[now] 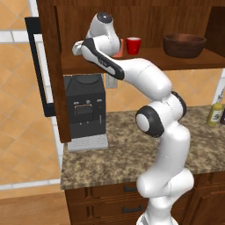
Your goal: Gather all objects into one cabinet and sort the glasses and bowls to opposite sides.
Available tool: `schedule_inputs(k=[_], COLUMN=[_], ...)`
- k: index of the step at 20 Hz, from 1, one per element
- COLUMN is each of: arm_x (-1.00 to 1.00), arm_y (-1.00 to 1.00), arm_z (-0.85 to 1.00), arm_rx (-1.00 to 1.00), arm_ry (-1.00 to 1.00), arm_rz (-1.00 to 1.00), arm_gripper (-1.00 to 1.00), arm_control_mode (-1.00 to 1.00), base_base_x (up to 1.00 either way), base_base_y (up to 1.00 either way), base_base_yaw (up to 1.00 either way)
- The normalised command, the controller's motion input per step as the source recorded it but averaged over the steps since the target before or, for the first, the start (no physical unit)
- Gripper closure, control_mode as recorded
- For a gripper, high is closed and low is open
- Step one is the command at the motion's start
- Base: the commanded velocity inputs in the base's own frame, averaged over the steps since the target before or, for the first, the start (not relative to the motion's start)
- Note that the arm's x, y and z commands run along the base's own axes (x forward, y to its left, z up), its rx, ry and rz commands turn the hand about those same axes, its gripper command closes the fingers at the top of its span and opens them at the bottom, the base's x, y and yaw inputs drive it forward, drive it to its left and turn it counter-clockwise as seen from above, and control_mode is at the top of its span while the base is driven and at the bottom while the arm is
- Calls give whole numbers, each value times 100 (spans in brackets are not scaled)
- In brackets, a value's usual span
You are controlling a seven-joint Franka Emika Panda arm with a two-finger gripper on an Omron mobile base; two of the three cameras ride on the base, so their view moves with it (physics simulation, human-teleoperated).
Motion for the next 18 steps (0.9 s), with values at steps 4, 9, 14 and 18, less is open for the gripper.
schedule_inputs(k=[4, 9, 14, 18], arm_x=[55, 42, 7, -34], arm_y=[26, 21, 8, 0], arm_z=[-8, -2, 8, 38], arm_rx=[0, 0, 0, 0], arm_ry=[2, 4, 8, 7], arm_rz=[-1, 0, 0, 1], arm_gripper=[-100, -100, -100, -100], arm_control_mode=[-100, -100, -100, -100], base_base_x=[0, 0, 0, 0], base_base_y=[0, 0, 0, 0], base_base_yaw=[0, 0, 0, 0])
